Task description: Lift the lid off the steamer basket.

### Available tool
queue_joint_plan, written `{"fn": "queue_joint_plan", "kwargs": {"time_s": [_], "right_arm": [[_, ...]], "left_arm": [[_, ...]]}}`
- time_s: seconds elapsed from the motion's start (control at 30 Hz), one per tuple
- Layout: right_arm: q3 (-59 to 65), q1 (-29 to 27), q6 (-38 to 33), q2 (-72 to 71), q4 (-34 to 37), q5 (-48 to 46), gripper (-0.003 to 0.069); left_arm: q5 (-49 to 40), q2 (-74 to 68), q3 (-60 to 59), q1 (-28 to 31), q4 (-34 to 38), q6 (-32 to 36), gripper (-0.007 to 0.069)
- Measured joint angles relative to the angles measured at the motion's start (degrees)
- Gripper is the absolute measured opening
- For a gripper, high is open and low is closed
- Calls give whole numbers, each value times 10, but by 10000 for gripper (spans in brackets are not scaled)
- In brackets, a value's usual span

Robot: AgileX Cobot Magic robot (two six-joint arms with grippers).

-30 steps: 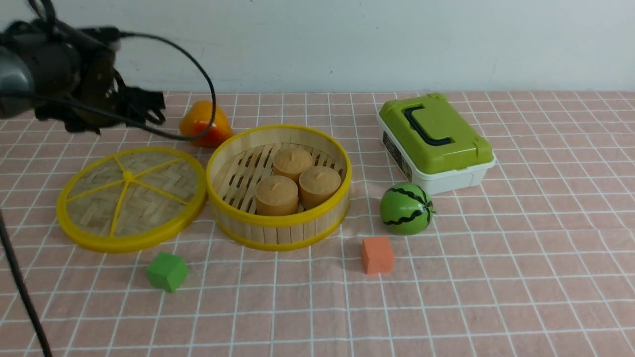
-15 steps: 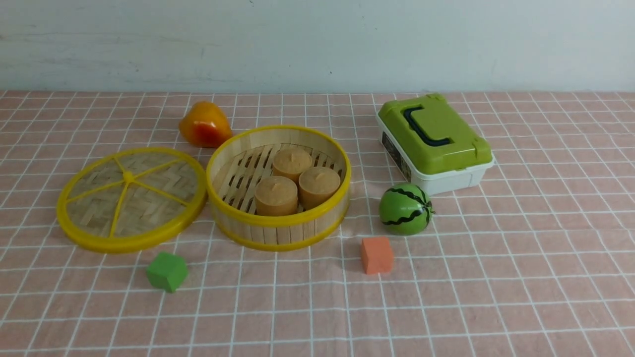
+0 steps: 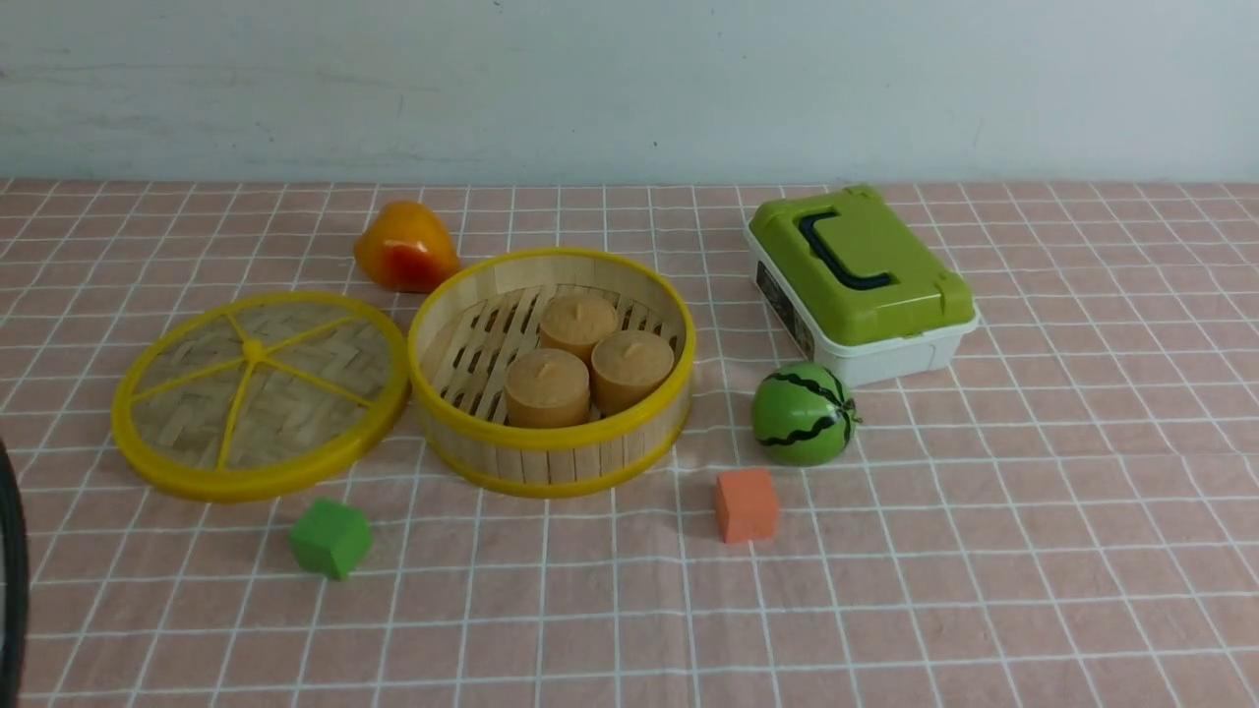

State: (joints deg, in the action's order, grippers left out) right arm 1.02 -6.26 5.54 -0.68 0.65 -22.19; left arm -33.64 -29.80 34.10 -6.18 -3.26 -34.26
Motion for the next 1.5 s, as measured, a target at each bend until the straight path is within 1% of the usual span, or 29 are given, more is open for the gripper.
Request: {"fn": "queue_joint_plan", "kwargs": {"time_s": [0.03, 0.07, 0.1, 0.3, 0.43, 0.53, 0.57, 0.6, 0.63, 0.7, 0.83, 0.9, 0.93, 0.97, 1.0, 1.07, 1.13, 1.23, 1.5], "right_arm": [[0, 0, 0, 0, 0, 0, 241], [0, 0, 0, 0, 0, 0, 241], [0, 0, 0, 0, 0, 0, 241], [0, 0, 0, 0, 0, 0, 241], [0, 0, 0, 0, 0, 0, 241], [0, 0, 0, 0, 0, 0, 241], [0, 0, 0, 0, 0, 0, 241], [0, 0, 0, 0, 0, 0, 241], [0, 0, 0, 0, 0, 0, 241], [0, 0, 0, 0, 0, 0, 241], [0, 0, 0, 0, 0, 0, 241], [0, 0, 0, 0, 0, 0, 241], [0, 0, 0, 0, 0, 0, 241], [0, 0, 0, 0, 0, 0, 241], [0, 0, 0, 0, 0, 0, 241], [0, 0, 0, 0, 0, 0, 241], [0, 0, 0, 0, 0, 0, 241], [0, 0, 0, 0, 0, 0, 241], [0, 0, 0, 0, 0, 0, 241]], "left_arm": [[-10, 10, -32, 0, 20, 0, -13], [-11, 11, -36, 0, 24, 0, -13], [-21, 13, -65, 0, 36, 0, -13], [-35, 16, -145, 0, 38, 0, -13], [32, 86, -193, -4, 26, 3, -13], [131, 198, -248, -4, 6, 19, -13], [137, 206, -251, -4, 5, 19, -13], [174, 263, -284, -4, -4, 33, -13], [176, 269, -284, -3, -6, 34, -13], [200, 302, -334, 12, -10, 51, -13], [165, 304, -355, 42, -3, 61, -13], [134, 304, -357, 54, 3, 85, -13], [121, 304, -358, 60, 6, 108, -13], [120, 304, -359, 61, 8, 116, -13], [117, 304, -359, 68, 14, 147, -13], [117, 304, -359, 75, 25, 182, -13], [116, 304, -359, 81, 36, 207, -13], [116, 304, -359, 84, 44, 229, -13], [114, 304, -359, 84, 47, 236, -13]]}}
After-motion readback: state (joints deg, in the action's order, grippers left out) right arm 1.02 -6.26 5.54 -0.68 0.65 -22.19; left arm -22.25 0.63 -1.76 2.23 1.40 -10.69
